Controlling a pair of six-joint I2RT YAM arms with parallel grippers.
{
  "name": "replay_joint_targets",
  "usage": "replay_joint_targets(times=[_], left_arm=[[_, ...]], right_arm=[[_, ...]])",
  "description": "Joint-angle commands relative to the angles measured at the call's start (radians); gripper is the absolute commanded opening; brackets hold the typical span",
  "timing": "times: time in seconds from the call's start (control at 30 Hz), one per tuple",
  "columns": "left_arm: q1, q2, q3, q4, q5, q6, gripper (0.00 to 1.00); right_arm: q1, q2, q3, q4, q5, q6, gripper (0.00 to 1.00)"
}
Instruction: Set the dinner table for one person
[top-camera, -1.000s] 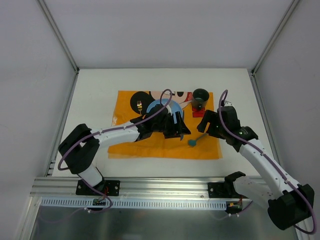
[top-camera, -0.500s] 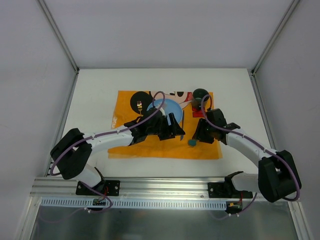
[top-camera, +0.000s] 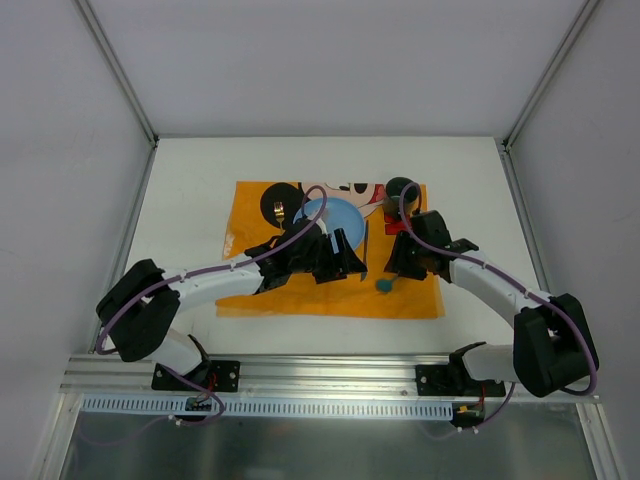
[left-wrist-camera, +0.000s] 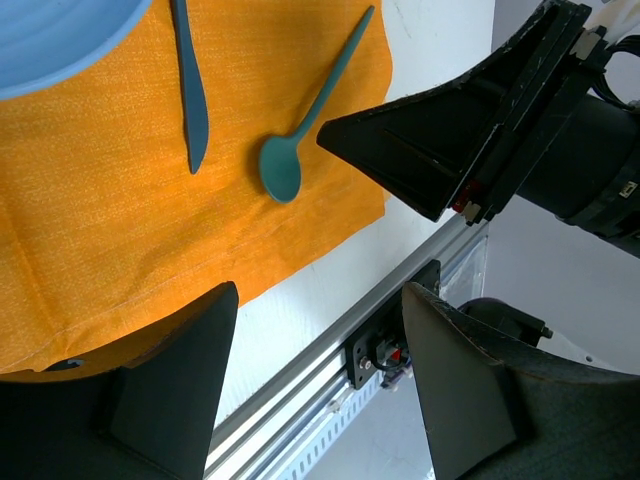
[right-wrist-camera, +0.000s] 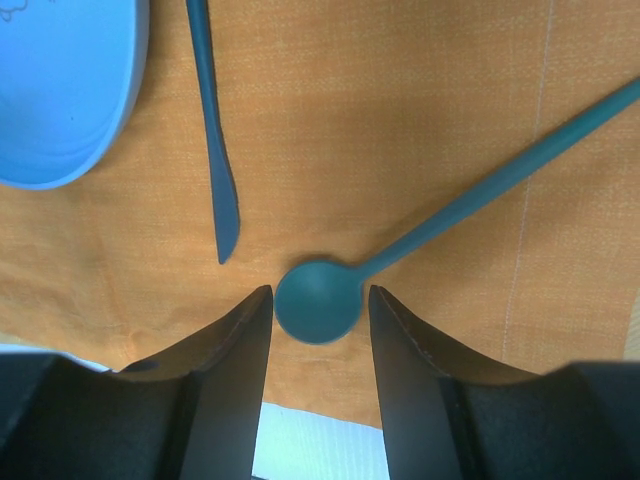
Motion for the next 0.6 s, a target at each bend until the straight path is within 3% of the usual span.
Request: replay_joint_targets(times=[0.0, 0.57], left_arm=[[-0.007, -0.051, -0.011, 0.020, -0.031, 0.005, 0.67], [-0.005, -0.044, -0.015, 0.011, -0.034, 0.023, 0.67]], right_arm=[[-0.002, 0.001, 0.016, -0.026, 0.032, -0.004, 0.47], [-0.002, 0.012, -0.039, -0.023, 0.135, 0.099, 0.43]])
